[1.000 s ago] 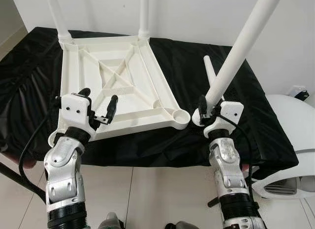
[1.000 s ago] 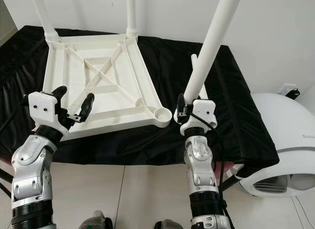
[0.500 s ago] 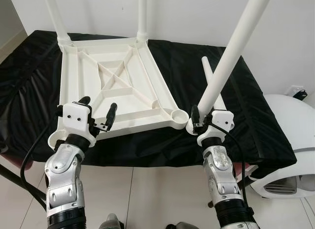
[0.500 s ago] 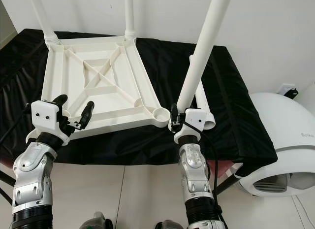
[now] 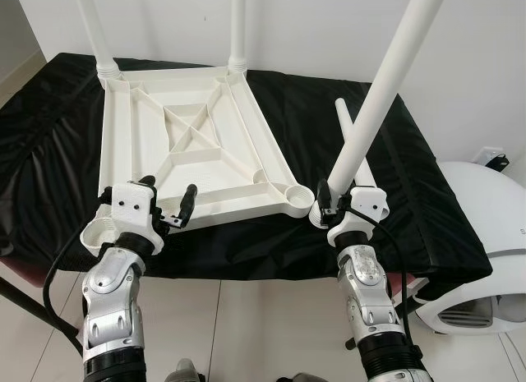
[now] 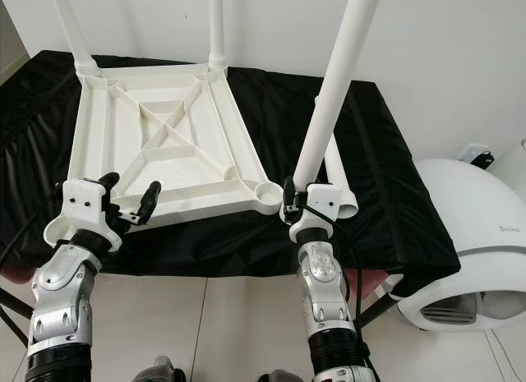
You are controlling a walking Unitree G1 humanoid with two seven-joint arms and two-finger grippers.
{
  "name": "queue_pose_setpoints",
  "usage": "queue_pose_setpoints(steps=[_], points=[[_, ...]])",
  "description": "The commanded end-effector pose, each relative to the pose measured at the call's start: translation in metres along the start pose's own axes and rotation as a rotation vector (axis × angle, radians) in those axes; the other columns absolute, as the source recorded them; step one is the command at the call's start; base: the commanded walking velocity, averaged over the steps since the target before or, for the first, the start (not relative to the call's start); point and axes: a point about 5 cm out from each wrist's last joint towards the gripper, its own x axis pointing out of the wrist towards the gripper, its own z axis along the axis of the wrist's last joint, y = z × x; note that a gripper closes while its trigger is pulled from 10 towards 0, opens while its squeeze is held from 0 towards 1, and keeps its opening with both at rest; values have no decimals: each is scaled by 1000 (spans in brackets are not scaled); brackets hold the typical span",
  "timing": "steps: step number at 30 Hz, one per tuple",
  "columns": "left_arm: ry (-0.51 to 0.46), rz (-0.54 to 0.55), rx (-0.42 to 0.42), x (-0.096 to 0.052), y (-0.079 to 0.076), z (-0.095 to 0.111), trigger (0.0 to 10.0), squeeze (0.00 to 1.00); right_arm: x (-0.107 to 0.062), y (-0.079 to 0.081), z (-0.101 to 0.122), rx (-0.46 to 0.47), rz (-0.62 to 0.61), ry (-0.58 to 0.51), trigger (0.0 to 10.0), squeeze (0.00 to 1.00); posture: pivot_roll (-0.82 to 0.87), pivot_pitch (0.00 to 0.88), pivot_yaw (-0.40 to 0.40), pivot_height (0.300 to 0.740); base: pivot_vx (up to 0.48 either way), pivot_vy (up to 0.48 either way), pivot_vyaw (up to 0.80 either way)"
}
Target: Building children table
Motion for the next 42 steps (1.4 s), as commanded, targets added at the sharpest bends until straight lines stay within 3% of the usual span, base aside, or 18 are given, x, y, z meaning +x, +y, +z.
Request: queue_pose_setpoints(steps=[1,9,28,31,37,42], points=[[15,321,-48,4,8,-7,10000,0,2,7,-1,0,28,-1,10000,0,61,0,-29,740,0,0,0],[83,299,-33,15,11,-17,10000,0,3,10,1,16,28,-12,10000,0,51,0,-16,740,0,0,0],[137,309,-18,20,4,-35,10000,0,7,10,3,13,35,-23,10000,0,53,0,-25,740,0,0,0],[103,308,-2,21,3,-29,10000,0,7,10,3,13,37,-24,10000,0,52,0,-25,740,0,0,0],[-58,281,8,26,4,8,10000,0,8,10,3,11,37,-27,10000,0,57,0,-26,740,0,0,0],[-112,277,32,31,4,24,10000,0,8,10,3,12,41,-27,10000,0,60,0,-27,740,0,0,0]])
